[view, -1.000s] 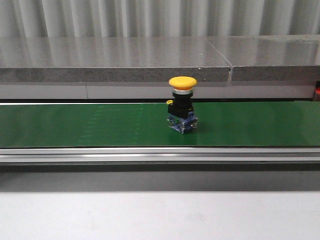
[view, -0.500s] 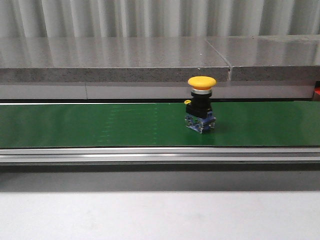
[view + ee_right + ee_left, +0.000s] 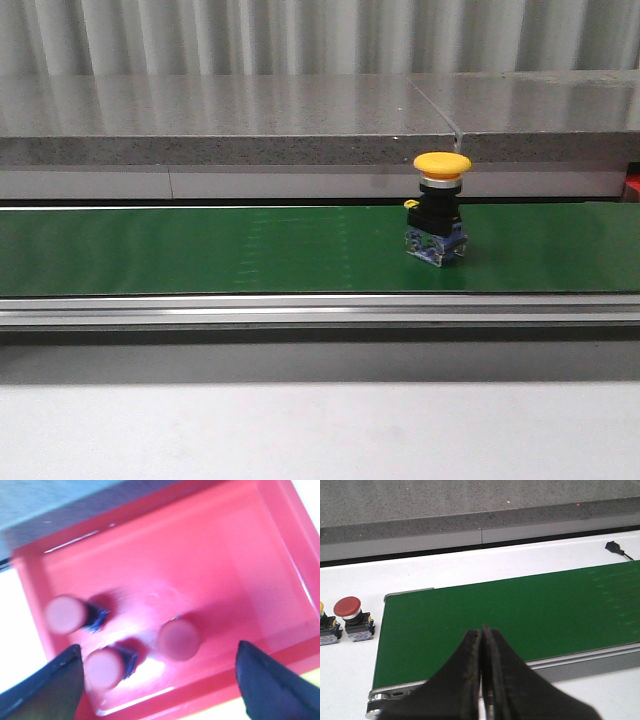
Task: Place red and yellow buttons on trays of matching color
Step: 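Move the right gripper to the belt's end and grasp the yellow button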
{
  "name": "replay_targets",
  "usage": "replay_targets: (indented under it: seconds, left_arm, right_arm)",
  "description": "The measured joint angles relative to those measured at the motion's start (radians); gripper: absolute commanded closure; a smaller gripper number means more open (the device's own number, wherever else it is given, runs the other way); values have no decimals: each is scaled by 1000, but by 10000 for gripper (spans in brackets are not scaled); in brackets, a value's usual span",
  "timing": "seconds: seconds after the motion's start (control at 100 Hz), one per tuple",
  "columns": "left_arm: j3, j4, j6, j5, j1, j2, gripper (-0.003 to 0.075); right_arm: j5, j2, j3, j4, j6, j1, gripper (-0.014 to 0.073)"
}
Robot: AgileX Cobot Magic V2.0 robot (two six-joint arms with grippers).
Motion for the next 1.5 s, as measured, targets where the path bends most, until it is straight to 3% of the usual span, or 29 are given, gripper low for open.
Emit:
replay_targets:
  seconds: [0.31, 0.71, 0.97, 1.5]
  left_arm:
    - [0, 0, 0, 0, 0, 0, 740]
    - [0, 0, 0, 0, 0, 0, 740]
    - [0, 0, 0, 0, 0, 0, 740]
    - [0, 0, 0, 0, 0, 0, 740]
  right_arm:
    - [110, -168, 34, 2, -66, 184, -20]
    - [104, -375, 405, 4, -132, 410, -20]
    - [95, -409, 572, 4, -179, 518, -20]
    - [19, -391, 627, 4, -230, 687, -20]
